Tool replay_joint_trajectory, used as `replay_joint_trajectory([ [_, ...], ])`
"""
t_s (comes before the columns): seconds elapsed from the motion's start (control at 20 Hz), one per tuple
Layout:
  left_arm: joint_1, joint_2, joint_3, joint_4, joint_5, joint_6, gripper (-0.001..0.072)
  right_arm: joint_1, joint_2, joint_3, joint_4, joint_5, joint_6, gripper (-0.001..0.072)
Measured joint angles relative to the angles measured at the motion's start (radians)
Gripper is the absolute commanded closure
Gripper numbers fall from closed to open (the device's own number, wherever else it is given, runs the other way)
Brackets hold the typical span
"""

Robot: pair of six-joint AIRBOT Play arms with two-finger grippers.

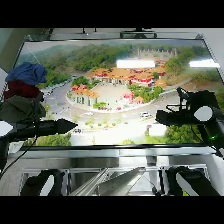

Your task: Fold the shirts.

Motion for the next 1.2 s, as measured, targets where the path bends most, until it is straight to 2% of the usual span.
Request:
replay_joint_trajectory([
  [0.1,0.0,0.0,0.0,0.001,0.003,0.0,0.0673,0.0,0.0,0.0,0.0,0.0,0.0,0.0693],
  [0.15,0.0,0.0,0.0,0.003,0.008,0.0,0.0436,0.0,0.0,0.0,0.0,0.0,0.0,0.0693],
  [0.2,0.0,0.0,0.003,0.008,0.016,0.0,0.0312,0.0,0.0,0.0,0.0,0.0,0.0,0.0693],
  [0.3,0.0,-0.006,0.031,0.029,0.052,0.001,-0.0011,0.0,0.0,0.0,0.0,0.0,0.0,0.0693],
  [0.45,0.027,-0.069,0.159,0.14,0.175,0.0,-0.0013,0.0,0.0,0.0,0.0,0.0,0.0,0.0693],
  [0.55,0.073,-0.174,0.303,0.241,0.256,0.0,-0.0013,0.0,0.0,0.0,0.0,0.0,0.0,0.0693],
  [0.75,0.197,-0.549,0.711,0.421,0.317,-0.004,-0.0013,0.0,0.0,0.0,0.0,0.0,0.0,0.0693],
  [1.0,0.331,-1.104,1.284,0.505,0.336,-0.024,-0.0013,0.0,0.0,0.0,0.0,0.0,0.0,0.0693],
  [1.1,0.365,-1.25,1.376,0.517,0.419,-0.035,-0.0013,0.0,0.0,0.0,0.0,0.0,0.0,0.0693],
  [1.2,0.385,-1.33,1.359,0.524,0.587,-0.042,-0.0013,0.0,0.0,0.0,0.0,0.0,0.0,0.0693],
])
